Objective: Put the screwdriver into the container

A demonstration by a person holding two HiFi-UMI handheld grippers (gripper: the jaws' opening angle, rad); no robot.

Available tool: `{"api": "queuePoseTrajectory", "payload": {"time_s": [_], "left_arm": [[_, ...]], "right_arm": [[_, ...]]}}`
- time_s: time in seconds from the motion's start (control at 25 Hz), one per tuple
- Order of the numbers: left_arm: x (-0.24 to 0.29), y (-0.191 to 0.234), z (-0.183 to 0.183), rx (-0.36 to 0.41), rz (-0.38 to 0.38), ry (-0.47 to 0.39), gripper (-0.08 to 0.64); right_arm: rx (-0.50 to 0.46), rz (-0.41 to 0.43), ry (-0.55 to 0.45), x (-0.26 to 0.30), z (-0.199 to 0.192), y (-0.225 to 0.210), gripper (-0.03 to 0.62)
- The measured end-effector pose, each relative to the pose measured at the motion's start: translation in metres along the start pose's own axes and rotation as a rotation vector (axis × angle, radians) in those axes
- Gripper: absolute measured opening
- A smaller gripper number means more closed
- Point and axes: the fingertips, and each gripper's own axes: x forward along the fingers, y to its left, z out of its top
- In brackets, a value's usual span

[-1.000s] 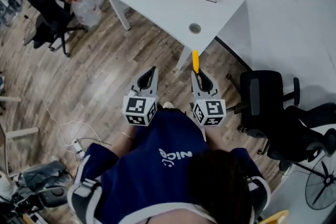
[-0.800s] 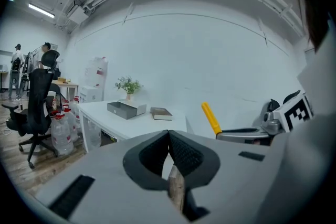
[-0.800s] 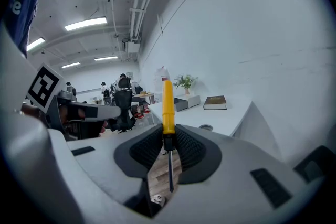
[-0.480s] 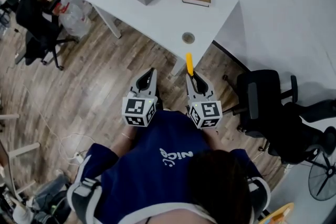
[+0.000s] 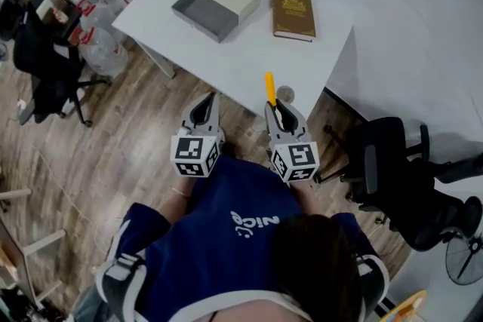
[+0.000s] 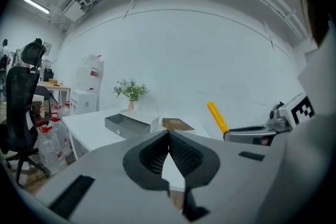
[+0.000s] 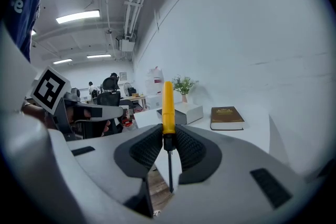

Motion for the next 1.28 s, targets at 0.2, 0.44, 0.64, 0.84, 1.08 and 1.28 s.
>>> {"api": "queuePoseTrajectory", "payload": {"time_s": [0.2,0.44,0.64,0.84,1.08,1.28], "left_arm": [[0.035,0.056,0.024,0.012,-0.01,-0.001,0.017],[0.066,0.102,0.043,0.03,-0.029,-0.014,0.017],[0.081,0.118,0.051,0.008,-0.009,-0.025,0.017],[0.099,0.114,0.053,-0.008,-0.004,-0.009,0.017],[0.104,0.117,0.06,0.008,0.025,0.005,0.017],[0.101,0.122,0.065,-0.008,0.054,-0.037,0.017]], "right_arm": [[0.0,-0.007,0.003,0.062,0.018,0.01,0.092],[-0.007,-0.018,-0.01,0.123,0.034,0.017,0.092],[-0.027,-0.001,-0.008,0.147,0.045,0.014,0.092],[-0.001,0.027,-0.013,0.16,0.058,-0.001,0.092],[-0.042,0.088,-0.013,0.175,0.082,-0.012,0.092],[-0.07,0.154,-0.015,0.199,0.102,-0.014,0.092]]}}
